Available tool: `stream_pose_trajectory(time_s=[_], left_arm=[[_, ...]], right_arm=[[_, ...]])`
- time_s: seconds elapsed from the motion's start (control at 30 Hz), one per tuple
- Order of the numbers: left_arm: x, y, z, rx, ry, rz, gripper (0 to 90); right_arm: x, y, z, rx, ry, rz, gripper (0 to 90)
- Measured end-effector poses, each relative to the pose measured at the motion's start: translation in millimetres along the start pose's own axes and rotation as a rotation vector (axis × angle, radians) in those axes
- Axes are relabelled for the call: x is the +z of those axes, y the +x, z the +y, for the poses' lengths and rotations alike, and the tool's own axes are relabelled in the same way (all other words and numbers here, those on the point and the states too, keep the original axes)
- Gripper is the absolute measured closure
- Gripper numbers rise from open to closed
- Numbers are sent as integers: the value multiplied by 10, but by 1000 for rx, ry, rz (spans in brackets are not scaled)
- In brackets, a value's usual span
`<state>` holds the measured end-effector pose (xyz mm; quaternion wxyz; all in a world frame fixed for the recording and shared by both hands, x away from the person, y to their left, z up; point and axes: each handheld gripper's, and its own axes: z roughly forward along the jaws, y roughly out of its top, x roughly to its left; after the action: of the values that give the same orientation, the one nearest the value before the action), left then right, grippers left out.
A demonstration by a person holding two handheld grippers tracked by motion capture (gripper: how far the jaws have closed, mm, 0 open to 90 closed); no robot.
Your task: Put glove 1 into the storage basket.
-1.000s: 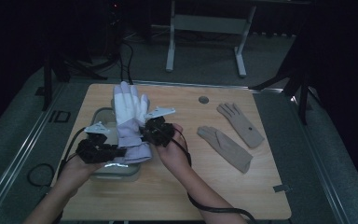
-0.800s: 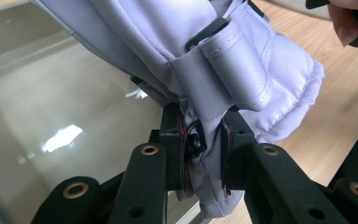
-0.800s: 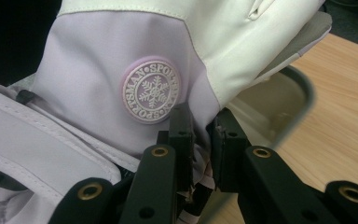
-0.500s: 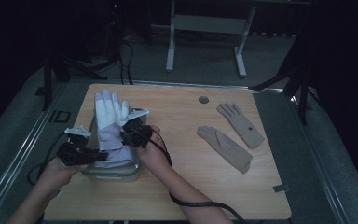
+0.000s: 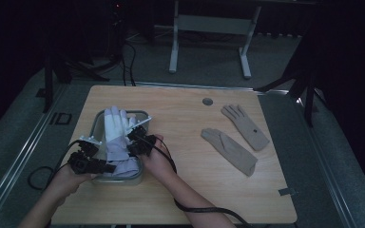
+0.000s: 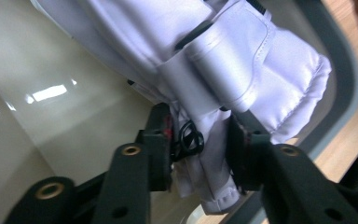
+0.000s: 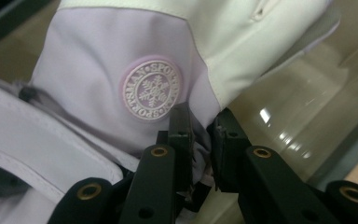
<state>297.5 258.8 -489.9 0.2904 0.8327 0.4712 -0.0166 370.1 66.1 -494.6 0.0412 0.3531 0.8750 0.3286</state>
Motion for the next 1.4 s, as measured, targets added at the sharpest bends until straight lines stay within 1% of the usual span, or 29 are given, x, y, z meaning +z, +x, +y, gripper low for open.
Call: stream_pose_trajectory(time_s=[0.1, 0.13, 0.17, 0.23, 0.37, 0.43, 0.47, 0.5, 0.53, 0.57, 0.6, 0.67, 0.73, 0.77, 0.83, 0.87, 0.9, 0.93, 0.97, 1.03, 1.07, 1.1, 1.13, 1.17, 1.2, 1.3, 1.33, 1.37, 1.4], left_arm=[[30, -53, 8, 26, 19, 55, 574], [40, -58, 9, 30, 24, 64, 567], [47, -63, 12, 34, 30, 68, 568], [53, -60, 14, 36, 33, 69, 567], [55, -75, 9, 40, 30, 80, 551], [47, -80, 5, 42, 25, 92, 520], [45, -92, -4, 42, 11, 104, 487], [39, -103, -12, 47, 6, 121, 460], [32, -110, -22, 48, -3, 128, 454], [21, -115, -35, 44, -23, 127, 442], [11, -116, -39, 47, -30, 131, 428], [-23, -131, -56, 46, -61, 162, 389], [-77, -147, -70, 39, -94, 179, 381], [-105, -163, -76, 38, -119, 190, 381], [-160, -214, -77, 48, -149, 214, 382], [-193, -240, -76, 56, -164, 223, 383], [-193, -240, -76, 56, -164, 223, 392], [-239, -300, -62, 65, -191, 224, 401], [-263, -351, -43, 73, -209, 220, 401], [-269, -418, -16, 89, -220, 210, 403], [-269, -418, -16, 89, -220, 210, 403], [-253, -489, 18, 105, -229, 203, 403], [-253, -489, 18, 105, -229, 203, 403], [-226, -557, 58, 123, -234, 194, 403], [-213, -588, 78, 132, -237, 193, 403], [-166, -679, 135, 150, -249, 176, 403], [-166, -679, 135, 150, -249, 176, 403], [-145, -715, 149, 156, -256, 176, 403], [-103, -791, 180, 183, -254, 184, 403]], right_arm=[[45, 7, 6, -2, 28, -7, 790], [59, 7, 6, -6, 32, -13, 783], [69, 6, 3, 8, 36, -11, 774], [84, 11, 5, -4, 50, -19, 747], [62, 23, 27, -30, 50, -28, 619], [33, 42, 40, -58, 29, -41, 522], [17, 52, 50, -70, 23, -51, 461], [-6, 54, 58, -69, 10, -36, 413], [-29, 56, 64, -77, -9, -23, 375], [-54, 61, 67, -91, -17, -28, 372], [-90, 56, 71, -98, -26, -33, 341], [-136, 32, 73, -78, -41, -2, 276], [-193, 1, 70, -89, -49, 38, 205], [-221, -10, 66, -90, -60, 38, 199], [-276, -30, 59, -96, -85, 35, 175], [-297, -40, 53, -115, -88, 25, 147], [-297, -40, 53, -115, -88, 25, 147], [-368, -76, 38, -118, -96, 23, 146], [-390, -85, 32, -115, -100, 20, 146], [-450, -112, 16, -114, -109, 19, 146], [-480, -127, 7, -119, -113, 14, 146], [-511, -140, -3, -119, -117, 11, 146], [-540, -157, -12, -117, -120, 10, 146], [-568, -175, -25, -115, -122, 8, 146], [-598, -189, -39, -111, -125, 6, 145], [-680, -246, -92, -115, -128, -4, 146], [-709, -268, -112, -115, -129, -10, 146], [-739, -294, -130, -112, -128, -11, 146], [-780, -327, -153, -104, -129, -13, 146]])
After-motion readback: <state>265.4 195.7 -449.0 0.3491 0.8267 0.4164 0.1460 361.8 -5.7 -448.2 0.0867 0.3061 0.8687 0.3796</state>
